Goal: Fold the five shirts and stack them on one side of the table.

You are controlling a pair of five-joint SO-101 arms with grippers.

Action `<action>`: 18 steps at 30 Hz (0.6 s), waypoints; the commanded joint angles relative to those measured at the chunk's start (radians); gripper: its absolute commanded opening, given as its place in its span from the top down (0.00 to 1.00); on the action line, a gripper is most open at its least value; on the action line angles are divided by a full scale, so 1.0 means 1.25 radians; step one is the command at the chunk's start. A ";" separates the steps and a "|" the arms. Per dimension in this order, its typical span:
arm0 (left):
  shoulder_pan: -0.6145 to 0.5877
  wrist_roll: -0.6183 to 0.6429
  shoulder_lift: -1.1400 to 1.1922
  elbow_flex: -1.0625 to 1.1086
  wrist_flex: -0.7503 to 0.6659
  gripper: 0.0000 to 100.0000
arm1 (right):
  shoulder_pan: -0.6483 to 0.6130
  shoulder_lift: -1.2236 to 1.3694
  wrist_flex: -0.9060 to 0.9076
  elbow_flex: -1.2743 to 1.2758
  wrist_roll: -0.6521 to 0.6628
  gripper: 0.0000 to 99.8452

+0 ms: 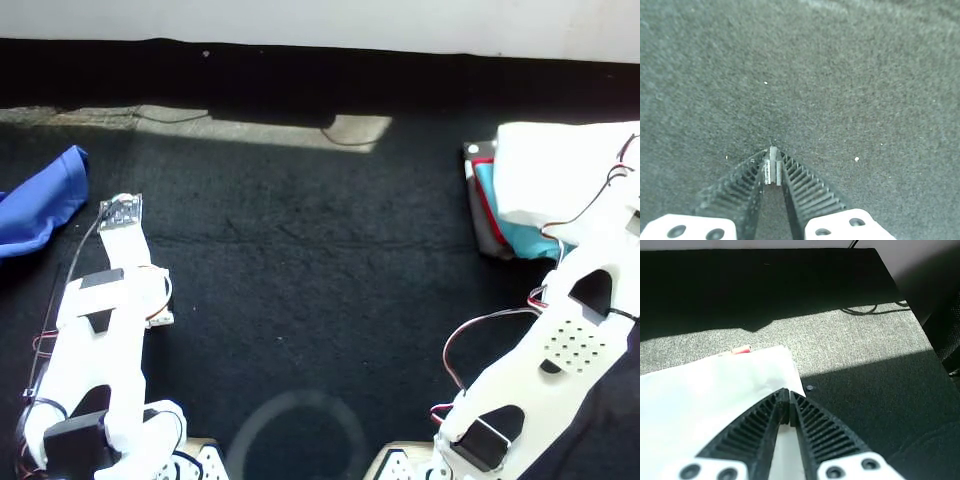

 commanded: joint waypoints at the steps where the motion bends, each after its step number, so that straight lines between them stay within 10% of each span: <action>1: -0.003 -0.004 -0.012 0.002 -0.012 0.99 | 0.014 -0.035 0.064 -0.069 0.005 0.89; 9: -0.003 -0.004 -0.010 0.002 -0.012 0.99 | 0.003 -0.056 0.293 -0.358 -0.209 0.83; 18: -0.003 -0.004 -0.010 0.002 -0.012 0.99 | -0.072 -0.051 0.531 -0.618 -0.218 0.89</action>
